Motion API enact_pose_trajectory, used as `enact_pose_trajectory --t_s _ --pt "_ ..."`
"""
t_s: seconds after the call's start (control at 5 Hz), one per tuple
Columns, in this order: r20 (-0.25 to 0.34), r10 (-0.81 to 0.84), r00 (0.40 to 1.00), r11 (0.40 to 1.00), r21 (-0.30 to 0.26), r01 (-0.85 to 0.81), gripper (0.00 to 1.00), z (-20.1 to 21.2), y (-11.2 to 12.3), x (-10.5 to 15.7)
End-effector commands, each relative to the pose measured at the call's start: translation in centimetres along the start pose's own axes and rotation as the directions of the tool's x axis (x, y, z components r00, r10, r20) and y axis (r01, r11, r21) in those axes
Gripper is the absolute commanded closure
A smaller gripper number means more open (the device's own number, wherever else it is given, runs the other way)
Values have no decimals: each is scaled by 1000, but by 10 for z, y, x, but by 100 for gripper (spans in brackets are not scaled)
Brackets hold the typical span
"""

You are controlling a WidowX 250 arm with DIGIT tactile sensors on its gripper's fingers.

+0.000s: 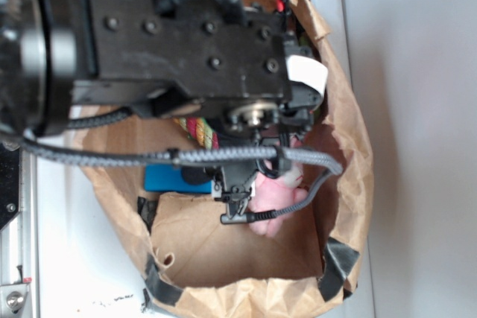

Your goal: Grab the green block.

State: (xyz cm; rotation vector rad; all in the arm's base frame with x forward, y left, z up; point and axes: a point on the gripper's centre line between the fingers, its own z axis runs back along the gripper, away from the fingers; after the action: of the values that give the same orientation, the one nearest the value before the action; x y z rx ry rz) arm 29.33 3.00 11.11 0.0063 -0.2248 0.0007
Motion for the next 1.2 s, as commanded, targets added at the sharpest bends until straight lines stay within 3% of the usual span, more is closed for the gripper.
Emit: enact_pose_trajectory --t_s 0.0,0.6,1.0 --pt "55 0 998 1000 10 -1 0 17 1 8" --pt "72 -23 997 999 37 21 0 -16 4 31" --pt "72 1 997 998 64 -6 0 -27 7 31"
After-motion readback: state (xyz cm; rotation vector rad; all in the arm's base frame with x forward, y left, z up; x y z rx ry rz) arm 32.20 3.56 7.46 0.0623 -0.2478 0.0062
